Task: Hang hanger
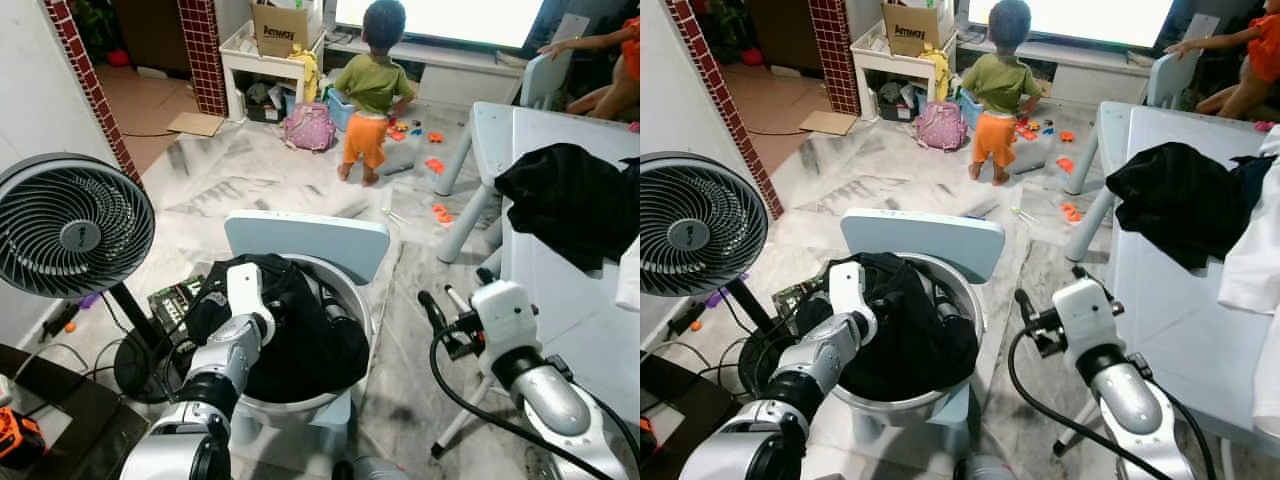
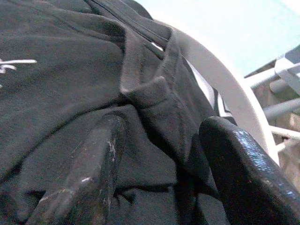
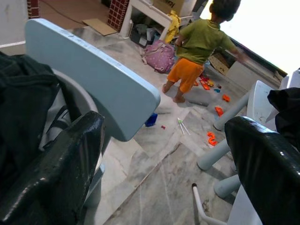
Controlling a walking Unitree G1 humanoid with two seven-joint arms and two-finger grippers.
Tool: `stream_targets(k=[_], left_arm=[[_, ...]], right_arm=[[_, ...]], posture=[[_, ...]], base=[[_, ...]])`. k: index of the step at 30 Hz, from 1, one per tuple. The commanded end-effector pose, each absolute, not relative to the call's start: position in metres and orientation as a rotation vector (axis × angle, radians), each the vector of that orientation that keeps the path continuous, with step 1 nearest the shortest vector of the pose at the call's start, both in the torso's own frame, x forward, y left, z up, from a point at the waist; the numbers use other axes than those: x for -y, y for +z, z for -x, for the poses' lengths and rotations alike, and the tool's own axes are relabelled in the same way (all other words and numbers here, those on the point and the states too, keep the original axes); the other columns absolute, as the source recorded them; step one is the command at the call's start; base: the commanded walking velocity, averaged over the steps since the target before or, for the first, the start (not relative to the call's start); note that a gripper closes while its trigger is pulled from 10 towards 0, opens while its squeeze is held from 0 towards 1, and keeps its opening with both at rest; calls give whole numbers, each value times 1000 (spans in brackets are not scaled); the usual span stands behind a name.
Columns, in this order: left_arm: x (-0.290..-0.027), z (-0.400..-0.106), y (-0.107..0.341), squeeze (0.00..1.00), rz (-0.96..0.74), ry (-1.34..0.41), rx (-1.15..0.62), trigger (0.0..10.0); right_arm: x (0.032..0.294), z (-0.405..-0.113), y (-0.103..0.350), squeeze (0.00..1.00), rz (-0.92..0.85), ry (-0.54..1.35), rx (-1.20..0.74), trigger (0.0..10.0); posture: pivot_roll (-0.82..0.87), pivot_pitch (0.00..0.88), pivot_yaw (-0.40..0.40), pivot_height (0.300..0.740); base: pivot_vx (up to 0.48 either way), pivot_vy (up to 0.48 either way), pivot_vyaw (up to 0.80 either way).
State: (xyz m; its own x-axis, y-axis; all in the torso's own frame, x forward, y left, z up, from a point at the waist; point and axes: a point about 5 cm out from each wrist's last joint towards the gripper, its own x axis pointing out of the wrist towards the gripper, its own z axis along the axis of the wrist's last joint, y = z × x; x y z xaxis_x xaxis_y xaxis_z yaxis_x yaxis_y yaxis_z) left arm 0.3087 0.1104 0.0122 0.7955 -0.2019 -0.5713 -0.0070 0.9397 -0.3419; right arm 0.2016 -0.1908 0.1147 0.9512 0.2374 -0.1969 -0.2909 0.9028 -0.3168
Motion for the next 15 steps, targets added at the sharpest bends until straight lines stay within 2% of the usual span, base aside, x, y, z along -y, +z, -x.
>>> stream_targets(k=[1,15], left_arm=[[-108,-312,14,0,343,-99,-642,10000],[-96,-317,17,0,344,-113,-647,10000]], right_arm=[[190,-196,124,0,356,294,-147,10000],[195,-176,135,0,393,317,-195,10000]], posture=[[-262,0,-101,740],[-317,47,-123,740]], base=[[0,0,0],[0,0,0]])
